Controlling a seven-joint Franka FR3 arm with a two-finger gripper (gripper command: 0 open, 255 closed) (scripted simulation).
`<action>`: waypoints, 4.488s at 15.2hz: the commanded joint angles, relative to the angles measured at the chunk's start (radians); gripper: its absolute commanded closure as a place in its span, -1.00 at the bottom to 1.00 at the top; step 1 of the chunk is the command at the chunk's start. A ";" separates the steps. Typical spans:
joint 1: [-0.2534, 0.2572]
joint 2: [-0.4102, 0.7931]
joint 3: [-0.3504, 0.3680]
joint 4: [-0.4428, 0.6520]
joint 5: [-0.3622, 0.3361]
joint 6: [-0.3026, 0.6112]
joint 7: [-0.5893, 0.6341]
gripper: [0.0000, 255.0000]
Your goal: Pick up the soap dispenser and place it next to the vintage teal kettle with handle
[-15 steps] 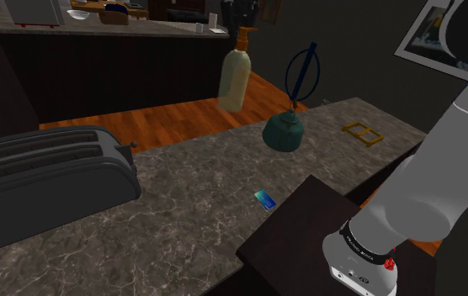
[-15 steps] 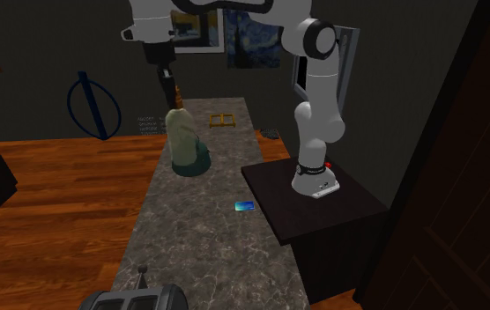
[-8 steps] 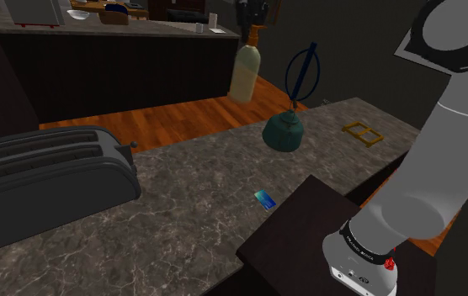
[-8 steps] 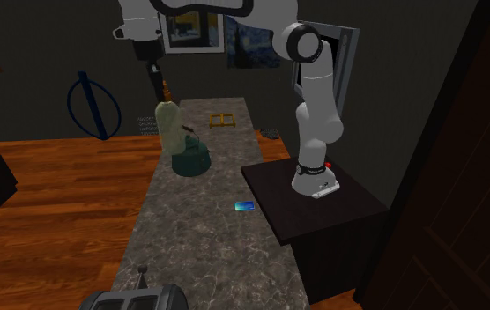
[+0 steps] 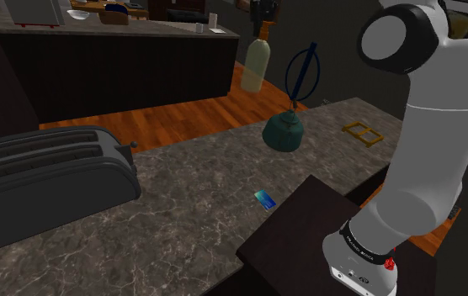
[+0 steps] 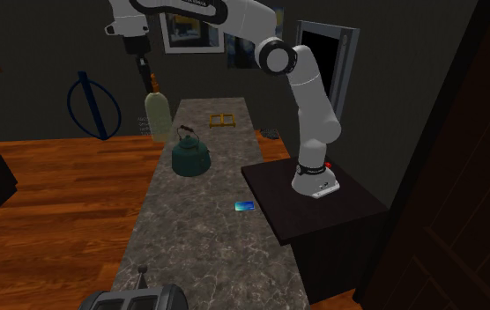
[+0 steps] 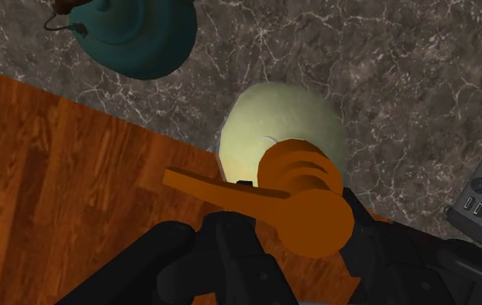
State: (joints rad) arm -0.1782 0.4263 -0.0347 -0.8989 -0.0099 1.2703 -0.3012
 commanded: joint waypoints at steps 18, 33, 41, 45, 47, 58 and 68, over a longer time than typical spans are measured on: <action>-0.032 -0.058 -0.010 -0.332 0.000 0.275 -0.041 1.00; -0.030 -0.082 -0.010 -0.570 -0.001 0.489 -0.037 1.00; -0.030 -0.070 -0.009 -0.660 -0.001 0.591 -0.035 1.00; -0.030 -0.059 -0.009 -0.698 -0.001 0.640 -0.034 1.00; -0.030 -0.052 -0.009 -0.715 -0.001 0.664 -0.034 1.00; -0.031 -0.001 -0.008 -0.791 0.001 0.791 -0.033 1.00; -0.031 0.005 -0.008 -0.796 0.001 0.802 -0.032 -1.00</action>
State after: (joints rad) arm -0.2089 0.4311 -0.0428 -1.6954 -0.0090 2.0727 -0.3337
